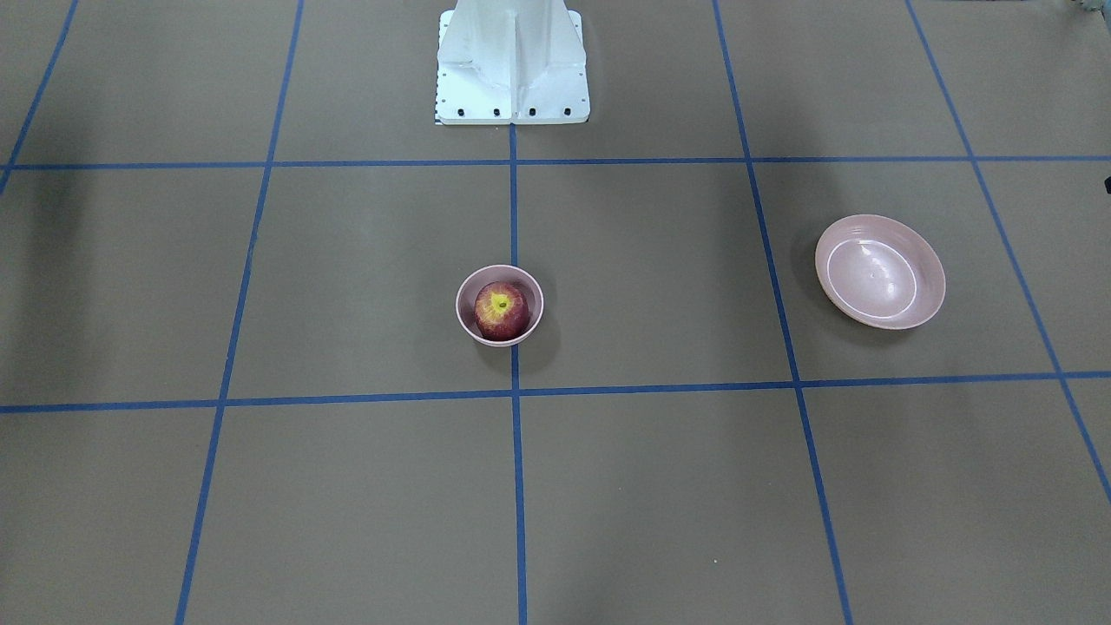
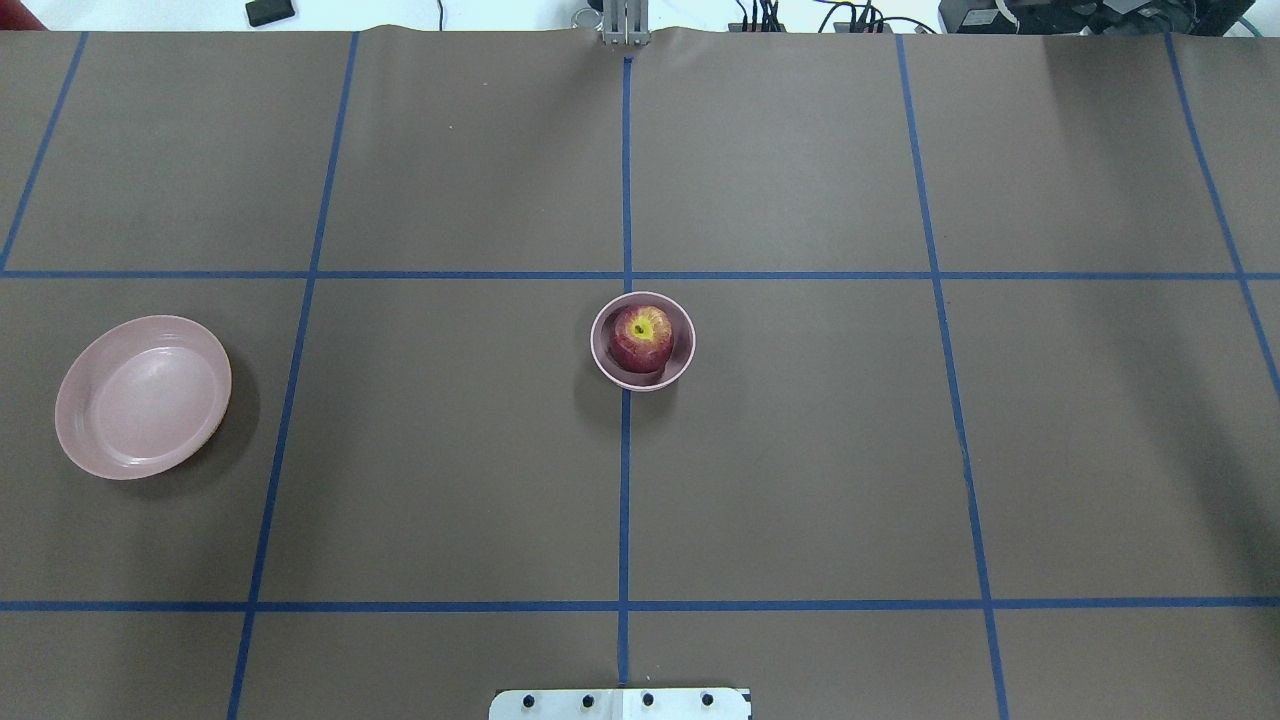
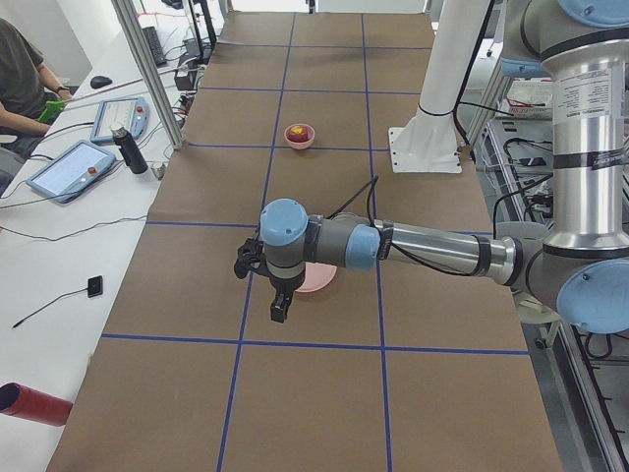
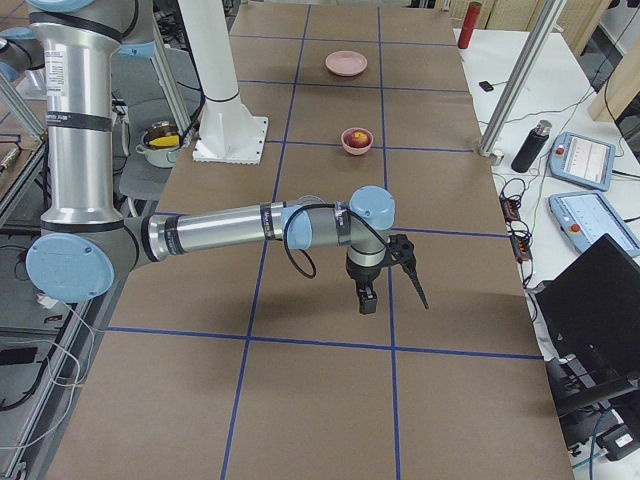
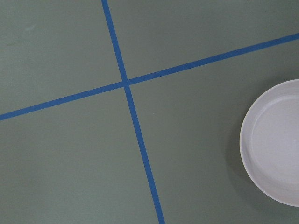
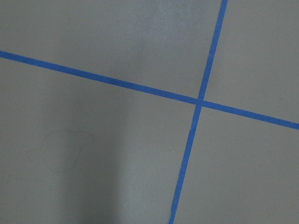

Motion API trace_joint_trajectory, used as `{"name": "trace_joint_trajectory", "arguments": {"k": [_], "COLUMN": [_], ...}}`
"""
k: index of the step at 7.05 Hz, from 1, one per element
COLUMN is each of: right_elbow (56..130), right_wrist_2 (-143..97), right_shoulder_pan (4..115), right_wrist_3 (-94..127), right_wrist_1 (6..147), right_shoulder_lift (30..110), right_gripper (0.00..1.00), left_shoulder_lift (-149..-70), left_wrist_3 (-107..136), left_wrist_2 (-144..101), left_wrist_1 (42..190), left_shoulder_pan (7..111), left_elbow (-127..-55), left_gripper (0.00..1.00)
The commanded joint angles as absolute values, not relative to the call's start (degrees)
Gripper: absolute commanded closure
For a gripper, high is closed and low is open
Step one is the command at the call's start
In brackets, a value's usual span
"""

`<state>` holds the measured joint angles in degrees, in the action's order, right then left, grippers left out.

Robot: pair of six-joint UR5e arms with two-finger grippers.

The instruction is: Move apple from plate to bowl

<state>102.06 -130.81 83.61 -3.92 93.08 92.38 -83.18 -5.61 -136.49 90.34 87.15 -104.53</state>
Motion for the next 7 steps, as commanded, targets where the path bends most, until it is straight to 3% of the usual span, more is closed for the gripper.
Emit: {"name": "trace_joint_trajectory", "arguments": {"k": [1, 7], "right_elbow": [102.1, 101.7], "right_wrist_2": [-131.1, -131.0], "right_shoulder_pan": [83.6, 83.5], "right_wrist_3": [-3.7, -3.5], "right_wrist_1": [93.1, 93.1], "right_shoulder_lift": [92.4, 92.5], "right_gripper": [0.0, 0.0], "left_shoulder_lift": [-83.1, -83.2], "left_wrist_3": [-5.5, -4.7], "left_wrist_2": [-136.8, -136.7], "left_wrist_1": [90.6, 90.6], "left_shoulder_pan": [87.7, 88.2], "left_elbow": [-104.9, -105.2], "left_gripper": [0.02, 0.02]}}
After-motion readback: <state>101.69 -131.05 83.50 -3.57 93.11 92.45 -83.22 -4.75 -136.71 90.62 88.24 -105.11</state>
